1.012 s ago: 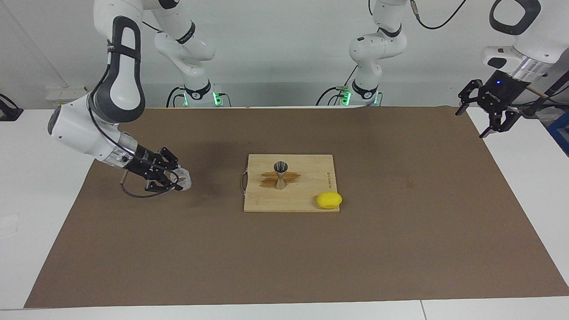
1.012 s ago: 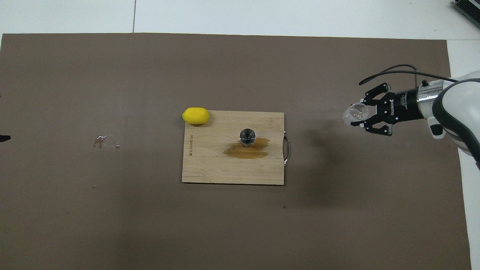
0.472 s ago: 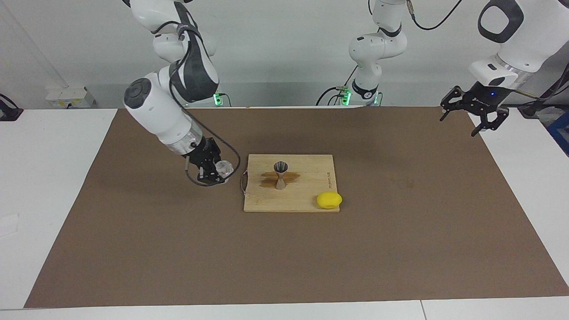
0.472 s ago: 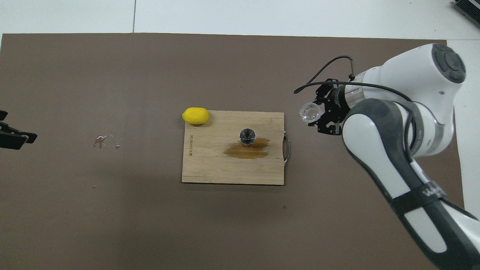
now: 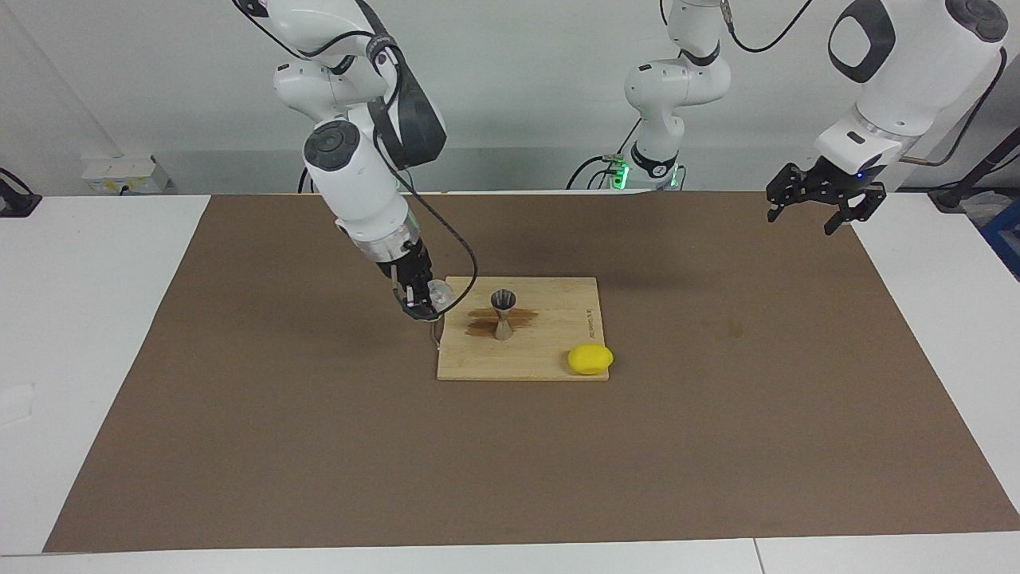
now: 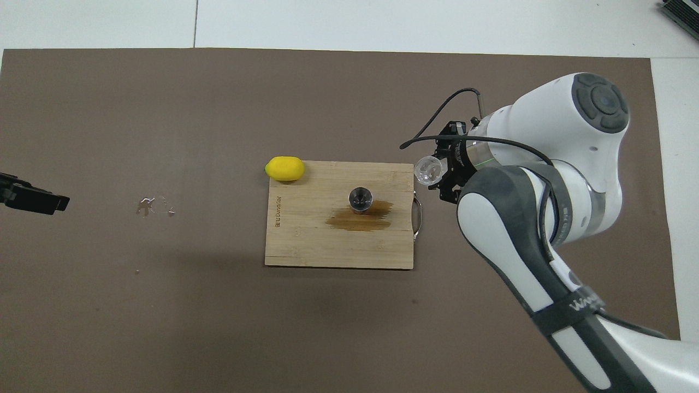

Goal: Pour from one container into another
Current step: 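Lift the glass cup with the right gripper over the metal cup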

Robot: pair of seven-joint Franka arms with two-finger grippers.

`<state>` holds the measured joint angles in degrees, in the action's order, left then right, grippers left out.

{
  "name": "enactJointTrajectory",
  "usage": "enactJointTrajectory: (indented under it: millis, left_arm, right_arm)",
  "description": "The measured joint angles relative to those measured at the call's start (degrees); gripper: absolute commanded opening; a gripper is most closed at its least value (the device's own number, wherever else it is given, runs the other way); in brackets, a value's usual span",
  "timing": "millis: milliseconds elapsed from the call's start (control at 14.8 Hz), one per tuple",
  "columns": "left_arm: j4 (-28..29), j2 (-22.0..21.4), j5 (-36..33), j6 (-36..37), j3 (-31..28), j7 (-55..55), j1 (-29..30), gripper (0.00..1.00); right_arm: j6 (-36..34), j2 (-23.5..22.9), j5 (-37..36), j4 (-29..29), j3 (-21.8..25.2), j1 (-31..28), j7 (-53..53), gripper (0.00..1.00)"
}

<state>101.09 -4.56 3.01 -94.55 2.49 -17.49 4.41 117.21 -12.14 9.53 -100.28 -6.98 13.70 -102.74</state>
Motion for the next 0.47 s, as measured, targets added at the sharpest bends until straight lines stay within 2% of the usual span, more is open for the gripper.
enactJointTrajectory:
  millis: [202, 472]
  left_arm:
    - [0.9, -0.6, 0.0, 1.1, 0.0, 8.6, -1.3, 1.0]
    - [1.3, -1.2, 0.0, 1.8, 0.1, 10.7, -2.6, 1.0]
  right_arm:
    - [0.0, 0.0, -2.1, 1.4, 0.0, 3.0, -3.4, 0.0]
    - [-0.1, -1.0, -5.1, 3.3, 0.0, 5.8, -7.2, 0.0]
